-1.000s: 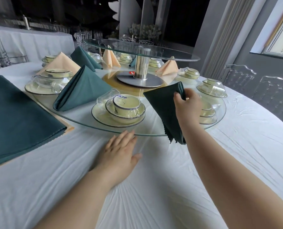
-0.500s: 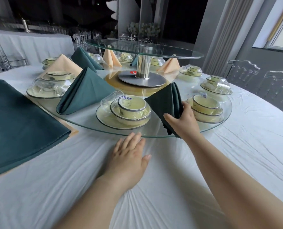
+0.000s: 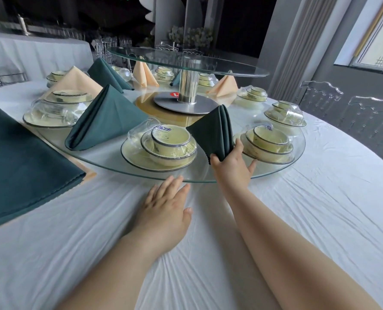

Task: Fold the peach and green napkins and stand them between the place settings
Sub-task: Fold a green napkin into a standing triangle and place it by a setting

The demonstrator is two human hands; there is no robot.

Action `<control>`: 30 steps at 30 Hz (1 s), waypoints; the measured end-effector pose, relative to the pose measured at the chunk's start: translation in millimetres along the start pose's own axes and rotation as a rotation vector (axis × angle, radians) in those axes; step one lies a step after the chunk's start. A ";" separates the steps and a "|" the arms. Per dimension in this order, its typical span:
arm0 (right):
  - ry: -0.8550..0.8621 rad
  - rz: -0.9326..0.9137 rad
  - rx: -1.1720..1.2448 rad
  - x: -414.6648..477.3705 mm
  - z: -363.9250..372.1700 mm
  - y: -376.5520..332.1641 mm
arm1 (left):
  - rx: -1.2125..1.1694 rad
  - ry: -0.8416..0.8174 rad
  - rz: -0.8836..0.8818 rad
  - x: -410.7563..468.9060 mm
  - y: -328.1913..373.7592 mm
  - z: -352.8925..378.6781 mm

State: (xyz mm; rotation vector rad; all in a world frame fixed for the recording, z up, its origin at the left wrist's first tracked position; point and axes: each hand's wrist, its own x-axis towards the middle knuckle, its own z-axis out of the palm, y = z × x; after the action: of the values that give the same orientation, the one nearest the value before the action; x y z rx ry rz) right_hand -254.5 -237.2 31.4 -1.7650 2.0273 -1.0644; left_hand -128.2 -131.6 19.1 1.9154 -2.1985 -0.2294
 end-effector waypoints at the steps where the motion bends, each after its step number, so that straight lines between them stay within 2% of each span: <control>1: 0.004 0.003 -0.012 0.2 0.2 -0.3 | 0.001 0.001 0.002 0.2 0.1 -0.2; 9: 0.037 0.034 -0.077 -3.0 4.2 -0.9 | -0.021 -0.010 -0.002 -1.8 0.0 -2.5; 13: 0.016 -0.049 0.000 -17.9 -9.9 5.2 | -0.054 -0.017 0.007 -2.8 0.0 -4.9; 15: -0.034 -0.152 -0.051 -33.0 -26.7 10.5 | -0.065 -0.016 0.012 -3.4 -0.7 -4.5; 18: -0.215 -0.275 -0.210 -62.0 -49.6 23.8 | -0.065 -0.012 0.025 -4.8 -1.1 -4.7; 22: -0.305 -0.320 -0.306 -86.5 -54.7 44.8 | -0.097 0.034 0.033 -5.0 -1.3 -4.6; 25: -0.314 -0.337 -0.306 -89.5 -52.2 46.2 | -0.138 0.062 0.019 -8.3 0.5 -8.4; 30: -0.278 -0.363 -0.312 -89.5 -50.3 46.3 | -0.242 -0.018 -0.025 -28.3 -28.7 -34.7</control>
State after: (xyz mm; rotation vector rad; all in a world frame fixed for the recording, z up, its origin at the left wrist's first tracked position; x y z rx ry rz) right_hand -299.2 -135.7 12.1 -2.3553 1.8186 -0.5569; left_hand -88.0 -106.8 43.5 1.8158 -2.0510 -0.4945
